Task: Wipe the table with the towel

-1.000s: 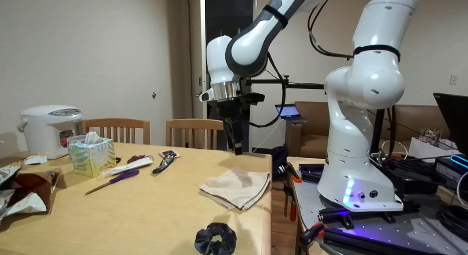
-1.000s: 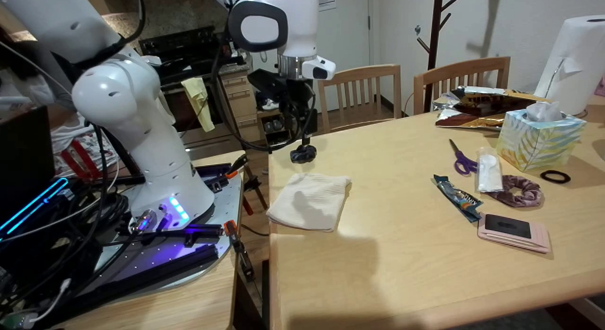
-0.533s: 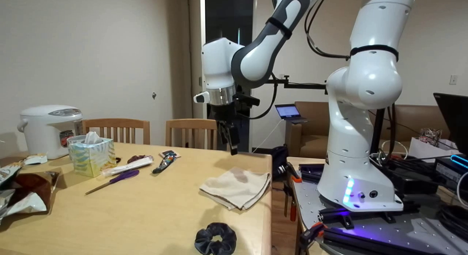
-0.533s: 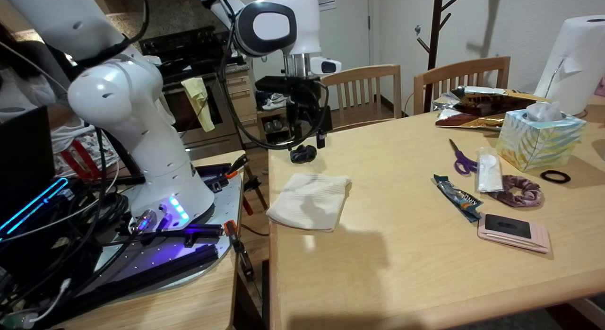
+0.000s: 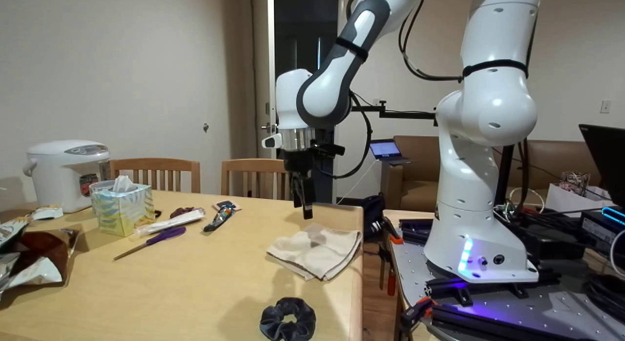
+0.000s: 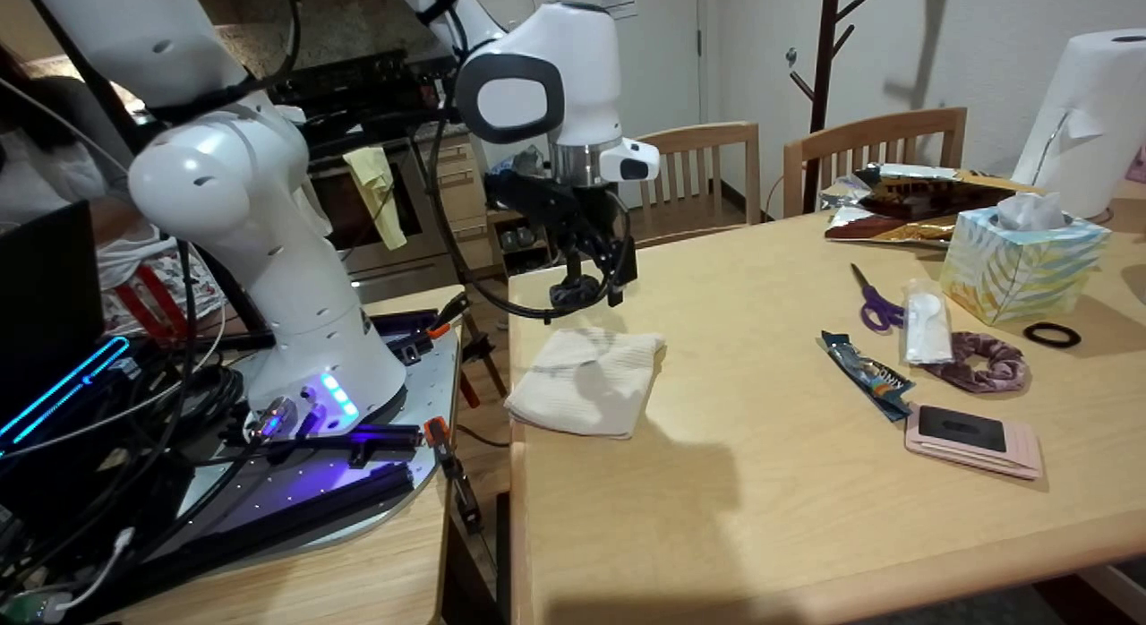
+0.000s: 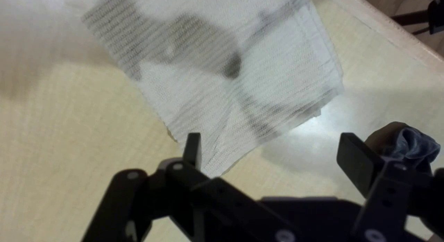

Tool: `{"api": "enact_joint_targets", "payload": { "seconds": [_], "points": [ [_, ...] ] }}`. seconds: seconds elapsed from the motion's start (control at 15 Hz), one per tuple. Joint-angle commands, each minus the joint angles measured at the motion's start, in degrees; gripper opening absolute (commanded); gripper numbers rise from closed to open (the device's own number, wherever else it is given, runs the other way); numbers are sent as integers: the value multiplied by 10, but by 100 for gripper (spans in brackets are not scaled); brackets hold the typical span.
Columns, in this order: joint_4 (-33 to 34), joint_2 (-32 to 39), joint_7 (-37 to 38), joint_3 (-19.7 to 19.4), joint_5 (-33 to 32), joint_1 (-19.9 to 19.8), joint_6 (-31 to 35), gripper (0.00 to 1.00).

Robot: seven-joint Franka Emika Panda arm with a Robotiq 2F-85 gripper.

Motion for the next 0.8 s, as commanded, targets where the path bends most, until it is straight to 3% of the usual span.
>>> {"api": "enact_joint_targets", "payload": {
  "seconds": [0.0,0.27,0.73],
  "points": [
    [-9,34,-65,-5,67,-12,40,100],
    [-2,74,-53,4,61,-28,48,100],
    [10,129,14,9,-41,-45,51,100]
  ]
}}
